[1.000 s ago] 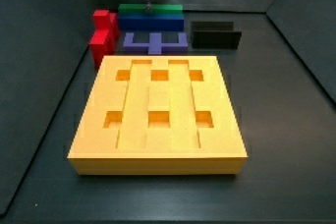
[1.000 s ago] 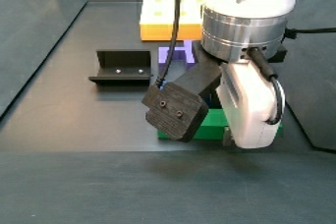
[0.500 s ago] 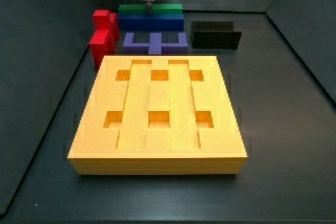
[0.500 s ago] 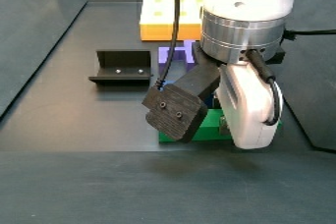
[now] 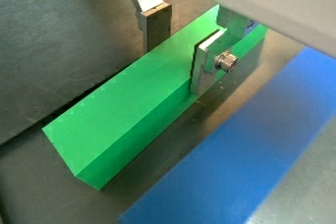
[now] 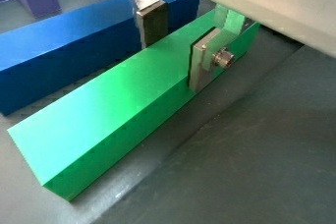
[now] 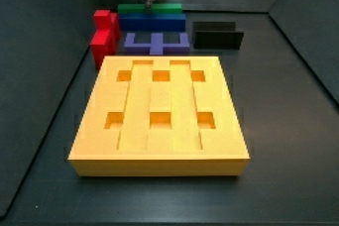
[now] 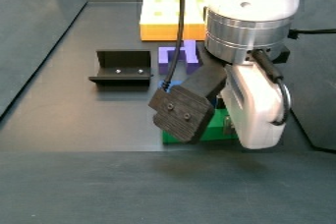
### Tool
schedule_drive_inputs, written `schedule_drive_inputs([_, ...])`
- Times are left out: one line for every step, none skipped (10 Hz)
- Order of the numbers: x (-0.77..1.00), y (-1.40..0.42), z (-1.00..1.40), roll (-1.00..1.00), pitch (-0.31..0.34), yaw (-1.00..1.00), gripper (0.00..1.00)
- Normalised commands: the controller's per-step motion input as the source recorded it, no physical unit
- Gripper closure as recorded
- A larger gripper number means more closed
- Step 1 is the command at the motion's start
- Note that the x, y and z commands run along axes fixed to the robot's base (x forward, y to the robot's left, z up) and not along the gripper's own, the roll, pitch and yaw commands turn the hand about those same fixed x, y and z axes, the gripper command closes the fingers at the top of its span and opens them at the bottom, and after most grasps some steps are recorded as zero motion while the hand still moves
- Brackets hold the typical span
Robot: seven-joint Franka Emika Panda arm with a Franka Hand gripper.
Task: Pick up the green object. Move up. Move to above the board. Insert the green object.
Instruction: Pick up the green object, then move up, then move to above the board.
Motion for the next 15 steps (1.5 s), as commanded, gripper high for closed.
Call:
schedule_drive_inputs([0.0, 0.0, 0.0, 0.0, 0.0, 0.0, 1.0])
schedule_drive_inputs([0.0, 0.0, 0.0, 0.0, 0.0, 0.0, 1.0])
schedule_drive_inputs([0.0, 0.0, 0.0, 0.0, 0.0, 0.0, 1.0])
schedule_drive_inputs([0.0, 0.0, 0.0, 0.0, 0.0, 0.0, 1.0])
schedule_drive_inputs([0.0, 0.0, 0.0, 0.0, 0.0, 0.0, 1.0])
schedule_drive_inputs([0.0, 0.0, 0.0, 0.0, 0.0, 0.0, 1.0])
schedule_drive_inputs([0.0, 0.0, 0.0, 0.0, 0.0, 0.0, 1.0])
schedule_drive_inputs([0.0, 0.0, 0.0, 0.0, 0.0, 0.0, 1.0])
schedule_drive_inputs([0.0, 0.0, 0.0, 0.0, 0.0, 0.0, 1.0])
schedule_drive_inputs([0.0, 0.0, 0.83, 0.0, 0.0, 0.0, 1.0])
schedule_drive_inputs([-0.04, 0.06, 0.83, 0.01, 0.008, -0.05, 1.0])
schedule_drive_inputs([-0.08, 0.04, 0.65, 0.02, 0.047, -0.05, 1.0])
schedule_drive_inputs([-0.05, 0.0, 0.34, 0.05, 0.044, -0.03, 1.0])
schedule_drive_inputs([0.0, 0.0, 1.4, 0.0, 0.0, 0.0, 1.0])
schedule_drive_inputs([-0.02, -0.01, 1.4, -0.03, 0.032, 0.01, 1.0])
